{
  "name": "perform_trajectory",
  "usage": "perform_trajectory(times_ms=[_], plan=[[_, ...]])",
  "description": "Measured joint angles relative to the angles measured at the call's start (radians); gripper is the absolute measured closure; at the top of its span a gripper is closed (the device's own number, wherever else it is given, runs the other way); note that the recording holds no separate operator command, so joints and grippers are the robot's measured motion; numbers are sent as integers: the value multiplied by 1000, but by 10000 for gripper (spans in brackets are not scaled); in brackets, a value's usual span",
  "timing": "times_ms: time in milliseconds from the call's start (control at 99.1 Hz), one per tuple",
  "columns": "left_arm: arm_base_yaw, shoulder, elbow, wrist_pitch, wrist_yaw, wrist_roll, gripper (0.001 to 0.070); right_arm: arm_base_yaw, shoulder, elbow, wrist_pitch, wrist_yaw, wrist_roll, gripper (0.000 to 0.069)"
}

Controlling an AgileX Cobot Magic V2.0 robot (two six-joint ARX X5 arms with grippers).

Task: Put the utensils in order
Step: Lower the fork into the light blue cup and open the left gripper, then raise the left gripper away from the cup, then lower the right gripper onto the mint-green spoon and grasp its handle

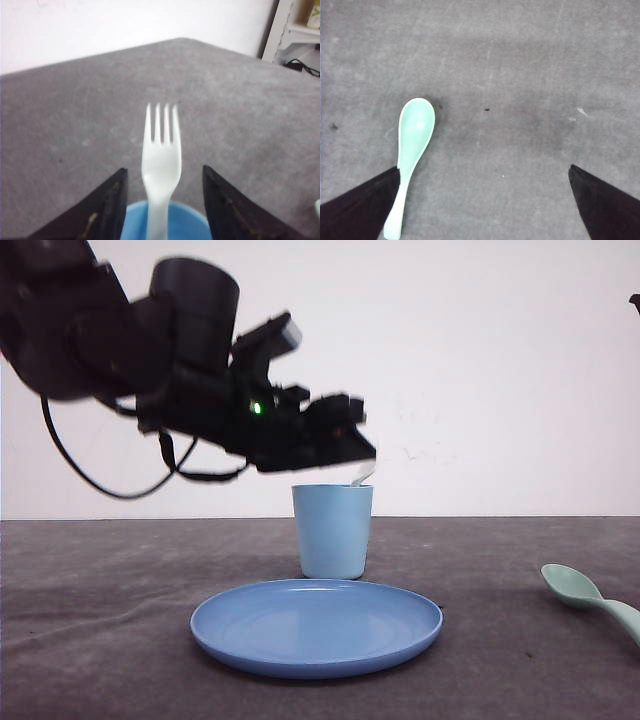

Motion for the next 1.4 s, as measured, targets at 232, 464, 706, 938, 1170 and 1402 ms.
perform_trajectory(times_ms=[232, 464, 706, 938, 1170, 1402], plan=[[27, -239, 0, -219, 0, 0, 429, 0, 1, 0, 1, -9, 0, 12], [122, -526, 0, -545, 0, 0, 430, 8, 14, 0, 1, -79, 13, 12], [318, -809, 0, -950, -1, 0, 431, 70, 41, 0, 0, -84, 51, 12], [543, -996, 0, -1272, -11, 0, 431, 143, 132, 0, 47, -81, 102, 12], [607, -1037, 0, -1388, -11, 5, 433, 202, 267, 0, 135, -77, 158, 12], [606, -1038, 0, -1387, -11, 5, 433, 262, 399, 0, 212, -3, 189, 18]])
